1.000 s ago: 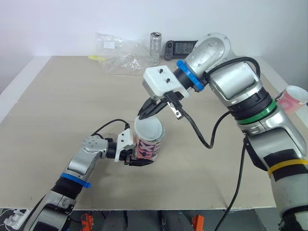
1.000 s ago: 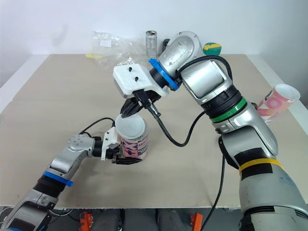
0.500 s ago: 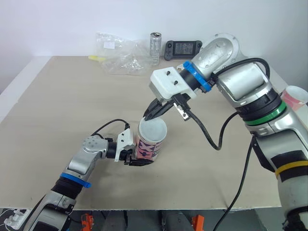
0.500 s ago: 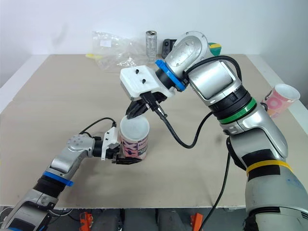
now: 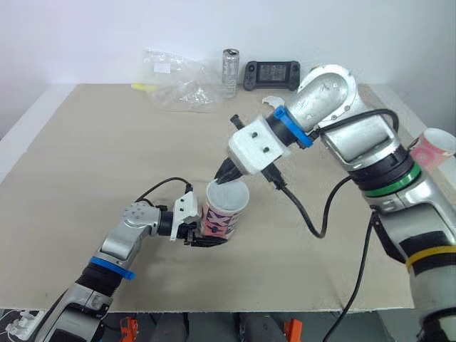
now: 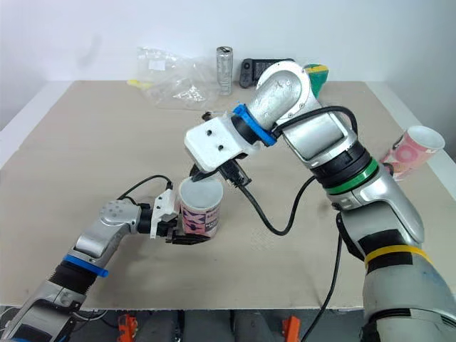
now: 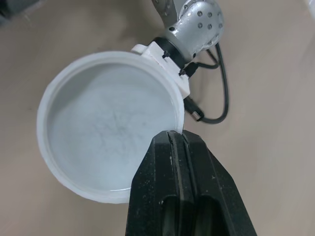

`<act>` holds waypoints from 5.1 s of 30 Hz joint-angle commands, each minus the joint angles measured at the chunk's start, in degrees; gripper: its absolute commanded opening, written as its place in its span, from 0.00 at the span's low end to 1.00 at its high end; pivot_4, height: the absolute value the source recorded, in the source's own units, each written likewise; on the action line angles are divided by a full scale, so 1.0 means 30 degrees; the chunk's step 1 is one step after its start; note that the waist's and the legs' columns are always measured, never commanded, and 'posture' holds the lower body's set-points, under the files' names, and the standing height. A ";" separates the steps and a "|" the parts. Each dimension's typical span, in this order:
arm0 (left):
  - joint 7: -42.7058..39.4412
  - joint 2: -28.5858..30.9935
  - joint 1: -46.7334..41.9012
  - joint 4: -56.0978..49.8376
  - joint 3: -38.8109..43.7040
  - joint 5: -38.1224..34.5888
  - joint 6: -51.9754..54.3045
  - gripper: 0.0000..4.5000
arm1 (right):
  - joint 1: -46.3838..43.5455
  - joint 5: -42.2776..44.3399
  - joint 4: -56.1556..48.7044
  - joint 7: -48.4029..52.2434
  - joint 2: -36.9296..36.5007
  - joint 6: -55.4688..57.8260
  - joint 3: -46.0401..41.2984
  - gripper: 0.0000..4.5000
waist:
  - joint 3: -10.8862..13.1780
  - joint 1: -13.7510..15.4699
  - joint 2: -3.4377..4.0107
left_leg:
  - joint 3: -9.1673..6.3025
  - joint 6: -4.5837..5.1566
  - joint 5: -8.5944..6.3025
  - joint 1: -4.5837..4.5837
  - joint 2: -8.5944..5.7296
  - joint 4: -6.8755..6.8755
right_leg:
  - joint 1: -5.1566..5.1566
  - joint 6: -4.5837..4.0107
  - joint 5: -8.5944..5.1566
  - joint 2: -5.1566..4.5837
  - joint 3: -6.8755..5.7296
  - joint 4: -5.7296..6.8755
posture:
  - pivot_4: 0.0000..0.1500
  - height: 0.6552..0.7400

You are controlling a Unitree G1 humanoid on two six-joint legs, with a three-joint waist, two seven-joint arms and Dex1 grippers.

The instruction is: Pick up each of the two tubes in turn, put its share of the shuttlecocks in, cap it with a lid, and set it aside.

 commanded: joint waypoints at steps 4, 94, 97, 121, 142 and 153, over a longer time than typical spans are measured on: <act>-0.0256 0.0676 0.0929 0.0782 -0.0868 0.0931 0.0834 0.67 | 0.0641 -0.1852 0.0972 -0.0198 0.1357 0.0116 0.0339 0.50 | -0.0062 -0.0090 -0.0012 | 0.0019 0.0009 -0.0007 0.0199 0.0040 -0.0089 | 0.0130 0.0001 -0.0046 0.0035 0.0009 0.0004 | 1.00 0.81; 0.4668 0.5442 1.3191 -1.6214 1.3189 -1.0496 0.5994 0.99 | 1.4788 0.5354 -0.5801 -0.8099 0.0486 0.8896 -0.6055 1.00 | 0.0174 0.0142 -0.0219 | -0.0009 -0.0368 -0.0192 -0.0025 0.0086 -0.0091 | -0.0035 -0.0040 -0.0286 0.0009 -0.0034 -0.0011 | 1.00 0.81; 0.5232 0.5434 1.3774 -1.6863 1.3715 -1.0973 0.6254 0.99 | 1.4504 0.5534 -0.5559 -0.7831 0.0903 0.9345 -0.5757 1.00 | 0.0175 0.0135 -0.0220 | -0.0020 -0.0382 -0.0184 -0.0021 0.0091 -0.0087 | -0.0036 -0.0024 -0.0284 0.0016 -0.0044 -0.0010 | 1.00 0.81; 0.6845 0.6186 1.3319 -1.7595 1.3230 -1.1619 0.7215 1.00 | 1.2496 0.4175 -0.1077 -0.5998 0.4527 0.6546 -0.4145 0.88 | 0.0179 0.0089 -0.0215 | 0.0004 -0.0396 -0.0176 -0.0026 0.0109 -0.0029 | -0.0039 -0.0008 -0.0235 0.0037 -0.0023 -0.0004 | 1.00 0.81; 0.7462 0.3108 0.4813 -1.2264 0.7675 -1.0110 0.6791 1.00 | 1.2578 0.6319 0.1836 -1.3250 0.0868 0.7682 -1.5493 0.45 | 0.0195 0.0260 -0.0197 | -0.0013 -0.0414 -0.0163 -0.0114 0.0017 0.0087 | -0.0024 0.0096 -0.0155 -0.0013 -0.0011 -0.0020 | 1.00 0.81; 0.5735 0.0517 -0.0205 -0.7207 0.5189 -0.8169 0.5591 1.00 | 1.3134 0.5441 0.8379 -1.9701 0.0809 0.4822 -1.9530 0.45 | 0.0199 -0.0167 -0.0160 | 0.0098 -0.0407 -0.0165 -0.0116 -0.0010 0.0045 | -0.0076 0.0035 -0.0092 -0.0016 0.0140 -0.0015 | 1.00 0.81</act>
